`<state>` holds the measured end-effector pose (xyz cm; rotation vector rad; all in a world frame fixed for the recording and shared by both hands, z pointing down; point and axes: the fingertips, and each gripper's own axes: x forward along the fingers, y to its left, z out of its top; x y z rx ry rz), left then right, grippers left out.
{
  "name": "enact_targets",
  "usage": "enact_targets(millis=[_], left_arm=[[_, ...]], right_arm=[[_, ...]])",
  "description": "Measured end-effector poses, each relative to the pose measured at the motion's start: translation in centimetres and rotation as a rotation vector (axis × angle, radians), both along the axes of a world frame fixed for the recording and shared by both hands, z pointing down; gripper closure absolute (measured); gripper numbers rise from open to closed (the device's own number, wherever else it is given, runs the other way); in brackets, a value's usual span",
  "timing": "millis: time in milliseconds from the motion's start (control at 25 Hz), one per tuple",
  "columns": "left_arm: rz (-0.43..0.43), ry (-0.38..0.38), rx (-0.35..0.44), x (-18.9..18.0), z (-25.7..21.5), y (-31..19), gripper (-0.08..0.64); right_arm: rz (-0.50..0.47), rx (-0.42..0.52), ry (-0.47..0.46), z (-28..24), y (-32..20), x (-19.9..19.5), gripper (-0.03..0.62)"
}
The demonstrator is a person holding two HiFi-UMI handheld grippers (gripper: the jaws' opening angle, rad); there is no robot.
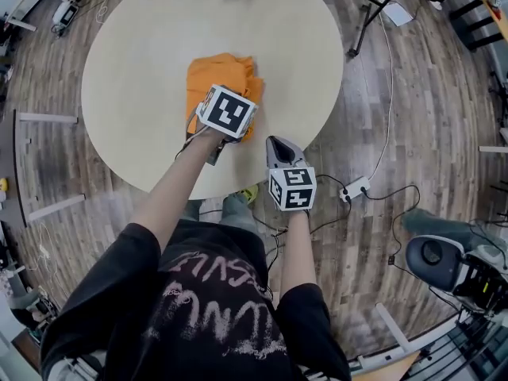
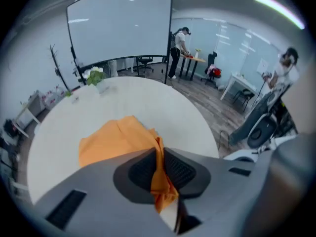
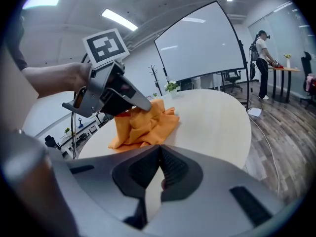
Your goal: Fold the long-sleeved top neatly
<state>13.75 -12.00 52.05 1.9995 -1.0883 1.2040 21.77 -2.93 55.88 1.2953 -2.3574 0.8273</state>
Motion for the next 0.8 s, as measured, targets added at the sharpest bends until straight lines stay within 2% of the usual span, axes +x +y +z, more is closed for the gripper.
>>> enact_targets(millis=[80, 120, 360, 560, 680, 800], left_arm=[[-0.063, 0.132, -0.049, 1.0, 0.9, 0.1, 0.500], [-0.083, 0.170, -0.058, 1.0, 1.2, 0.0, 0.512], [-0.107, 0.251, -0.039, -0.2, -0.1, -0.7, 0.522], [-0.082, 0.255, -0.009, -0.5, -2.2, -1.1, 0.522], [-0.057, 0.256, 0.005, 0.5, -2.8, -1.1, 0.522], [-0.010, 0.246, -0.021, 2.3, -1.7, -0.6, 0.522]], right_arm=[[0.011, -0.005, -0.002, 0.1, 0.1, 0.3, 0.588], [0.014, -0.007, -0.001, 0.1, 0.0, 0.4, 0.588], [-0.012, -0.010, 0.017, 0.2, -2.8, -0.6, 0.588], [-0.127, -0.041, 0.041, 1.5, -3.9, -4.6, 0.588], [-0.132, -0.053, 0.025, 2.2, -3.7, -5.3, 0.588], [-0.121, -0.065, 0.011, 2.6, -3.4, -5.1, 0.588]])
